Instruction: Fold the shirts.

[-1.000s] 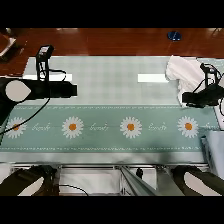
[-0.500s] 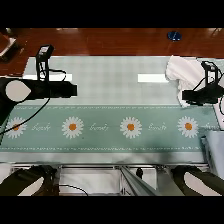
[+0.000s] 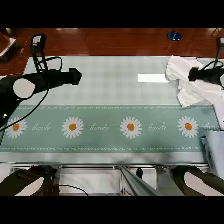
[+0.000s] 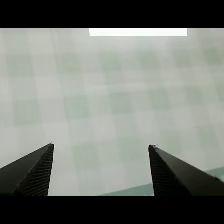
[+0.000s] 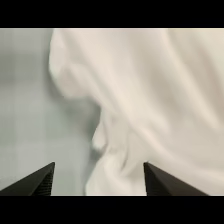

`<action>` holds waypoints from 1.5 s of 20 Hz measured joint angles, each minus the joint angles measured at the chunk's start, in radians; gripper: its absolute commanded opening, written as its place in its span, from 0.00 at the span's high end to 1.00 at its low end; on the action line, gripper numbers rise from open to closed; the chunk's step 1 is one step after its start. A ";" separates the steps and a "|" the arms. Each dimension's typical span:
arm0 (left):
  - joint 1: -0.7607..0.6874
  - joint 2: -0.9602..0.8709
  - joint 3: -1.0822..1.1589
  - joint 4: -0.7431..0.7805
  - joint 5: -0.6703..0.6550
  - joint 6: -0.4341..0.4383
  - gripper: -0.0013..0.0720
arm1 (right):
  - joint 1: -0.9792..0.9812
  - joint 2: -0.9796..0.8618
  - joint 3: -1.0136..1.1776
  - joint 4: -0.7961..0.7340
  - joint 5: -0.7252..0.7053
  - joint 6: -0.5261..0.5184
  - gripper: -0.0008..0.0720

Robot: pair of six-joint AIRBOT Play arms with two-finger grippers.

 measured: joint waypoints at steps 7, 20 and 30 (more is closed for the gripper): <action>0.072 -0.116 0.000 0.000 0.063 -0.001 0.03 | -0.107 -0.418 0.390 -0.082 0.019 0.052 0.14; 0.105 -0.170 0.021 -0.001 0.018 -0.023 0.03 | -0.174 -0.785 0.792 0.204 0.451 -0.168 0.96; 0.116 0.201 0.037 -0.063 -0.412 -0.039 0.03 | -0.087 -0.400 1.015 0.657 0.398 -0.365 0.96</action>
